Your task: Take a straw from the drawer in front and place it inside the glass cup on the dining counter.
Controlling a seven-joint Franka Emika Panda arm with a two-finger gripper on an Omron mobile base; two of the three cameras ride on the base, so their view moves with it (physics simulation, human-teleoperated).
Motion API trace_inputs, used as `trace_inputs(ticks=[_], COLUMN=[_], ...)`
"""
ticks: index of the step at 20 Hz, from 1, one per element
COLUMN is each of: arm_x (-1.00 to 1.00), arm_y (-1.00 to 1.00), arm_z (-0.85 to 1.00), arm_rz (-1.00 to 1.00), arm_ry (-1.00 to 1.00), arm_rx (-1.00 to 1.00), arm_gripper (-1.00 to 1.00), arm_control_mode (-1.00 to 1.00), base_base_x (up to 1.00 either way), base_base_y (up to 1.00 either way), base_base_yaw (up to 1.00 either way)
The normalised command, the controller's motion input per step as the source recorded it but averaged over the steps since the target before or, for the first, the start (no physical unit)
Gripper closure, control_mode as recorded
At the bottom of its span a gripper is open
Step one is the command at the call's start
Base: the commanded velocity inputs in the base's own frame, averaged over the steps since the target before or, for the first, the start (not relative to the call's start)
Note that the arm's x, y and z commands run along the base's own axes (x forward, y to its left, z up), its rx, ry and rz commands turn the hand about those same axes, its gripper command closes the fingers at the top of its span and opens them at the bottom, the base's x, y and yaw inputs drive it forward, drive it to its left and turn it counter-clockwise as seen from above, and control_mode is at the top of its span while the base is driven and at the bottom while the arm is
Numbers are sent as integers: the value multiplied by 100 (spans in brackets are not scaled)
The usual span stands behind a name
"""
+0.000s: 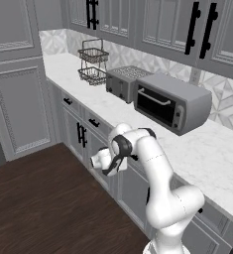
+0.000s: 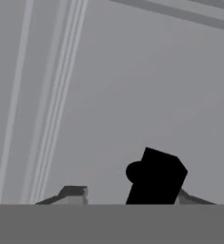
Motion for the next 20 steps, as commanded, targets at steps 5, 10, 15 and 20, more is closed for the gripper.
trace_inputs(ticks=[5, 10, 15, 20], arm_x=[-37, -49, -61, -61], arm_y=[21, 63, 81, 95], arm_z=[0, 0, 0, 0], arm_rz=[5, 6, 10, 9], arm_ry=[0, 0, 0, 2], arm_rx=[6, 7, 12, 13], arm_gripper=[100, 100, 100, 100], arm_control_mode=[-100, -100, -100, -100], base_base_x=[0, 0, 0, 0], base_base_y=[0, 0, 0, 0], base_base_yaw=[0, 0, 0, 0])
